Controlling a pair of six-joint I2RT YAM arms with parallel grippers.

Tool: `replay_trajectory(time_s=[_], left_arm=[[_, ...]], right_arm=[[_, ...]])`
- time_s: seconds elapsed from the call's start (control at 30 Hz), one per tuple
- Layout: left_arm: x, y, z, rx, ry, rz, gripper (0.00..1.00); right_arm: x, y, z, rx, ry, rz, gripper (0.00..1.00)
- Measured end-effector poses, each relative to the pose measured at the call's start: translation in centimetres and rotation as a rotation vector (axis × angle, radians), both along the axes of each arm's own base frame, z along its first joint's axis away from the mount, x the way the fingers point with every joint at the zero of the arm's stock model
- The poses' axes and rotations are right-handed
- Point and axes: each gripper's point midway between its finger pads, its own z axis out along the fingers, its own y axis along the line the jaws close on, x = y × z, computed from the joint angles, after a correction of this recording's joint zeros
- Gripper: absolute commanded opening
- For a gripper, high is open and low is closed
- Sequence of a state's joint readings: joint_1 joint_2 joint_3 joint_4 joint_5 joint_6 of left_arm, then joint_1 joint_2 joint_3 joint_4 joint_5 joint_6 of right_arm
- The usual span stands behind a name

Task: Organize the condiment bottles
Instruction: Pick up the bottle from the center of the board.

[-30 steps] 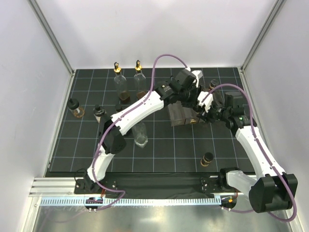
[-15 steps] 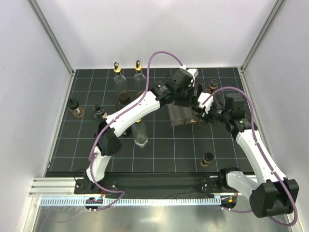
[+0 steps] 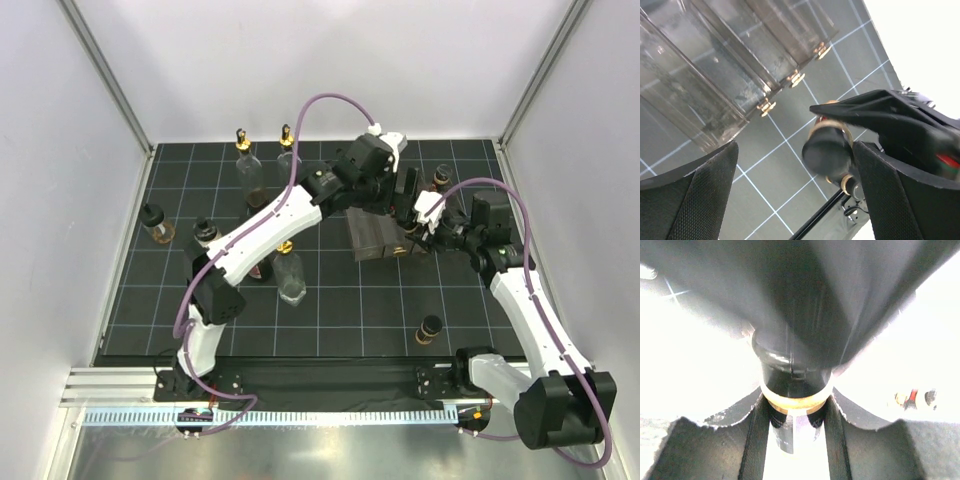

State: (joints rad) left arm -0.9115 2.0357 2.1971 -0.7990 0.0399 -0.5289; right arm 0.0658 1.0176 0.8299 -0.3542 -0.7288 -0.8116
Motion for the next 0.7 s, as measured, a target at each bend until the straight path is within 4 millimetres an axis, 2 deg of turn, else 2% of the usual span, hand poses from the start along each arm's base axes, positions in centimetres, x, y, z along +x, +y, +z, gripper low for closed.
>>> replay_trajectory(time_s=[0.17,0.27,0.33,0.5,0.7], left_arm=[[0.5,1.2,4.1,-0.084,-0.033,-0.008,0.94],[0.5,1.8,6.7,-0.147,-0.047,-0.012,0.94],[0.2,2.0,7.7,-0.165,-0.059,-0.016,0.94],[-0.4,3.0,9.0,-0.163,-0.103,-0.029,0.96],[-1.8,6.9,8.7,-0.07,-0.189,-0.042,1.0]], right_arm=[[-0.7,-1.4,-2.9,-0.037,0.092,-0.041,0.04],[-1.1,-1.4,-3.6,-0.044,0.116,-0.039,0.04],[-1.1,-1.6,-3.7,-0.042,0.121,-0.044,0.04],[-0.3,-3.2,-3.5,-0.014,0.124,-0.112,0.04],[1.6,-6.8,-2.7,0.062,0.104,-0.257,0.04]])
